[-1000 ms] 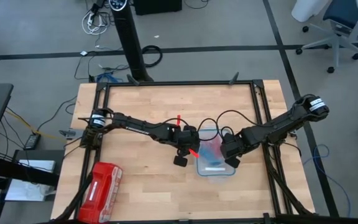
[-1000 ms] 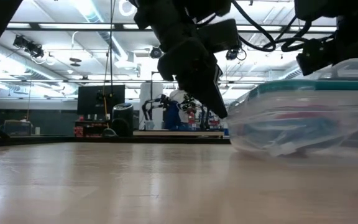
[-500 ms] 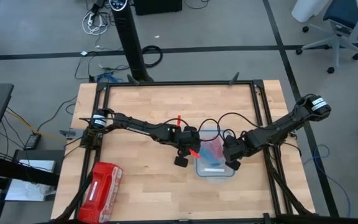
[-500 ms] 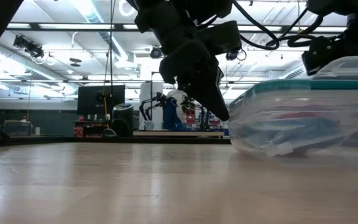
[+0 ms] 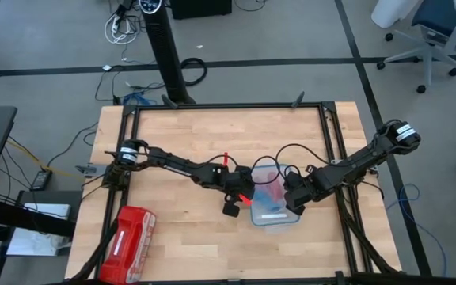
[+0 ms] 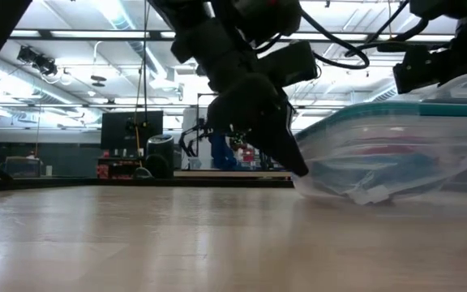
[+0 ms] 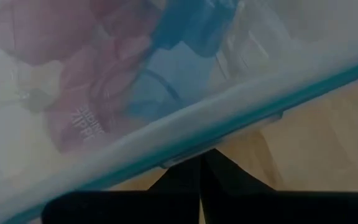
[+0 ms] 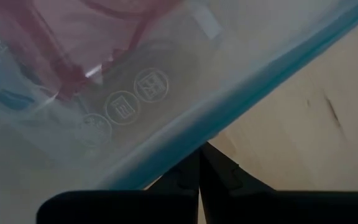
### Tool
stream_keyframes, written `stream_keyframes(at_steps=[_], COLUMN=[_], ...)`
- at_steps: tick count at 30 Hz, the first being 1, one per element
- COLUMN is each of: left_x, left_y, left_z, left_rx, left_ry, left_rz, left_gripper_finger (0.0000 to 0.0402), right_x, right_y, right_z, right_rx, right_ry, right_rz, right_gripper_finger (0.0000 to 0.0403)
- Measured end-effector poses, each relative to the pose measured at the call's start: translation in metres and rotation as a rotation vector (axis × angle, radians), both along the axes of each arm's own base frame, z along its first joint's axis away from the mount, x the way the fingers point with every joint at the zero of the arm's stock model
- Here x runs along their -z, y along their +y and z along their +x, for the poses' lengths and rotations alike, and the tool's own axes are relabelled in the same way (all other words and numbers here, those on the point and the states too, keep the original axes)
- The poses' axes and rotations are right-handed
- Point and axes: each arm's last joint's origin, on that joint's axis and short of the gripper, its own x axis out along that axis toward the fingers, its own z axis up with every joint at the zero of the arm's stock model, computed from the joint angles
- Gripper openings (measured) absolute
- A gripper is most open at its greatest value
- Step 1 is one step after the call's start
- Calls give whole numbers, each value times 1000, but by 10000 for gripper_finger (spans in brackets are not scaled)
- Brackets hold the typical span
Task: Roll bandage
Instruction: Close the transparent container
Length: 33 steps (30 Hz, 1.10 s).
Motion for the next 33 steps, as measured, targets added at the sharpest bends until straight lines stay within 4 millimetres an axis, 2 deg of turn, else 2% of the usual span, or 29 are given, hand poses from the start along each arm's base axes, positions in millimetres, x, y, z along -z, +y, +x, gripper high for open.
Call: stream_keyframes(at_steps=[10,14,26,33], left_x=[5,3,-43,-41], left_y=[1,3,12,14], left_z=[-1,-4,-22,-27], left_rx=[-12,-40,-95,-104], left_ry=[-11,2,9,62], left_rz=[17,56,108,119], left_gripper_finger=[0,0,0,0], right_x=[0,-2,-25,-27], right_y=[-3,-2,-8,-12], right_z=[2,2,-14,-15], right_rx=[-13,35,49,33], right_ry=[-3,-23,-91,-69], right_rz=[-7,29,28,59], right_gripper_finger=[0,0,1,1])
